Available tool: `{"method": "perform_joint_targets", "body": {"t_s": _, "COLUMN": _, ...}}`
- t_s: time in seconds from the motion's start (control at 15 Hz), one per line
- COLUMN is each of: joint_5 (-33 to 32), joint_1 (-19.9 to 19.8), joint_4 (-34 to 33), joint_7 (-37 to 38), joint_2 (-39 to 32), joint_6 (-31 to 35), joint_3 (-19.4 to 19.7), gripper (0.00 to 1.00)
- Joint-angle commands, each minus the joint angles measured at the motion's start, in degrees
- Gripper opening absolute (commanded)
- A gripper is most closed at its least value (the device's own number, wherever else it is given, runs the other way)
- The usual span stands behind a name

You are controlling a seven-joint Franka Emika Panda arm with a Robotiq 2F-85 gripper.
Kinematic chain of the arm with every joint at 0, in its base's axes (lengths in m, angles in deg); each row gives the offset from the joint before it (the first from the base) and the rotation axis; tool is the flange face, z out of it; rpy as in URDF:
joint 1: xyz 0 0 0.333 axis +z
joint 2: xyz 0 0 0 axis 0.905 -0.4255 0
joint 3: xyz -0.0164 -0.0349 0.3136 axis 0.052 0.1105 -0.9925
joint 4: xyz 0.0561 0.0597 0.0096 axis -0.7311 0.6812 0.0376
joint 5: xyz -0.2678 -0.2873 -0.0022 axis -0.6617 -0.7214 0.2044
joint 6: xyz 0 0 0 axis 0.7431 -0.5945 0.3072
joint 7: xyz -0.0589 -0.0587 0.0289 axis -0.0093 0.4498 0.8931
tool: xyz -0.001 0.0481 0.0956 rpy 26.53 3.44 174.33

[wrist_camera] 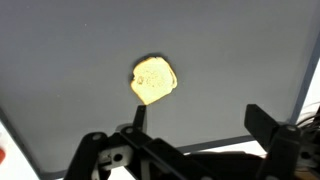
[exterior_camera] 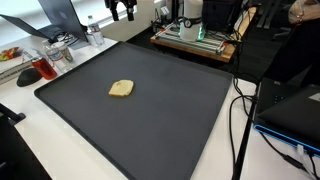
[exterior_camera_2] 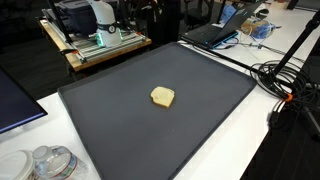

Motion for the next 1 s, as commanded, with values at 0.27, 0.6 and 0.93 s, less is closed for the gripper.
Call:
{"method": "perform_joint_targets", "body": {"t_s": 0.27, "joint_5": -2.5, "joint_1": -0.7, "joint_4": -2.8, "joint_7": 4.4, "joint_2": -0.4, "joint_6": -2.7, "joint_3": -2.1, "gripper": 1.00}}
{"method": "perform_joint_targets", "body": {"t_s": 0.6, "joint_5": -2.5, "joint_1": -0.7, "joint_4": -3.3, "joint_7": 4.4, "joint_2": -0.9, "joint_6": -2.7, "joint_3": -2.1, "gripper": 1.00}}
{"method": "perform_joint_targets", "body": {"t_s": 0.93, "joint_5": 10.0, "joint_1": -0.5, "joint_4": -5.0, "joint_7": -0.4, "joint_2": -10.0, "joint_6": 4.0, "joint_3": -0.8, "gripper": 1.00}}
